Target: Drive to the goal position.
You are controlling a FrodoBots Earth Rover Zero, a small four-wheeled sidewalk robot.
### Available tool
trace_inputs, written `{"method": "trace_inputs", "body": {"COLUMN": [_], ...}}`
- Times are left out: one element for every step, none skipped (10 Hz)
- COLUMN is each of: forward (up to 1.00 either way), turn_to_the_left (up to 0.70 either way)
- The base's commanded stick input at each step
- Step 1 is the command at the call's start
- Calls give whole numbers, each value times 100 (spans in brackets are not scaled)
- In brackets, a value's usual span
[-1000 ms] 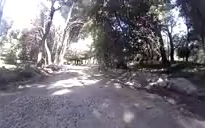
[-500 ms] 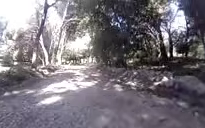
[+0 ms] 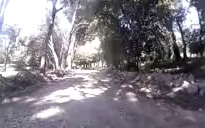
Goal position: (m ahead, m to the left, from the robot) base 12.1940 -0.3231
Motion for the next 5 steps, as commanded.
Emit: {"method": "trace_inputs", "body": {"forward": [85, 85, 85, 85, 85], "turn_to_the_left": [0, 0, 0, 0, 0]}}
